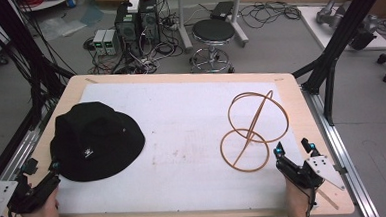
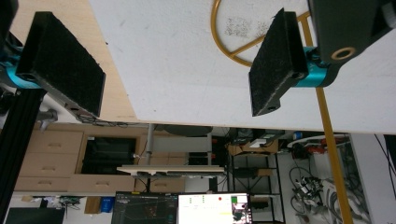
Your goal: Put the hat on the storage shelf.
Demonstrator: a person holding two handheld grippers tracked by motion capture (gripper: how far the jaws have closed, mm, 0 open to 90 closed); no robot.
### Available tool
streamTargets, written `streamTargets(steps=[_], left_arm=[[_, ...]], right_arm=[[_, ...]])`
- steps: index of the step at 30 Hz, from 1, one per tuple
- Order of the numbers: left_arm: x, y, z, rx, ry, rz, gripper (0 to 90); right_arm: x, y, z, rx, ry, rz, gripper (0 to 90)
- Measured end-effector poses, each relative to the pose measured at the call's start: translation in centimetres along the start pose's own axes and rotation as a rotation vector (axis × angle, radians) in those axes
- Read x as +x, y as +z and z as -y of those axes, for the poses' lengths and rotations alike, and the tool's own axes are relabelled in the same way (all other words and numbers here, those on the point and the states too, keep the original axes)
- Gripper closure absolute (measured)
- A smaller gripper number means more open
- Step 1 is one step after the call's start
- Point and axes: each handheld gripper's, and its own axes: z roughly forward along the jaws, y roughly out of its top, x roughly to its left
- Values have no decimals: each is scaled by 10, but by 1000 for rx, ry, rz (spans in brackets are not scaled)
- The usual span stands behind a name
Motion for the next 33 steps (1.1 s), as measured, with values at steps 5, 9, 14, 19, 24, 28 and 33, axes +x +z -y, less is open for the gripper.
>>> streamTargets(steps=[5, 9, 14, 19, 24, 28, 33], left_arm=[[0, 0, 0, 0, 0, -1, 264], [0, 0, 0, 0, 0, -1, 264], [0, 0, 0, 1, -1, -2, 264], [1, 0, 0, 2, 0, -2, 264], [1, 0, 0, 3, 1, -4, 264], [0, 0, -1, 0, 10, -2, 262], [-4, 0, -4, -10, 9, 25, 260]], right_arm=[[-1, -1, 0, -3, 5, 4, 180], [-2, -1, 0, -2, 9, 5, 180], [-2, -1, 0, 1, 19, 8, 180], [-2, -1, 1, 2, 20, 10, 180], [-3, -1, 1, 0, 29, 13, 175], [-4, -1, 1, 2, 32, 13, 175], [-4, -1, 1, 1, 35, 15, 168]])
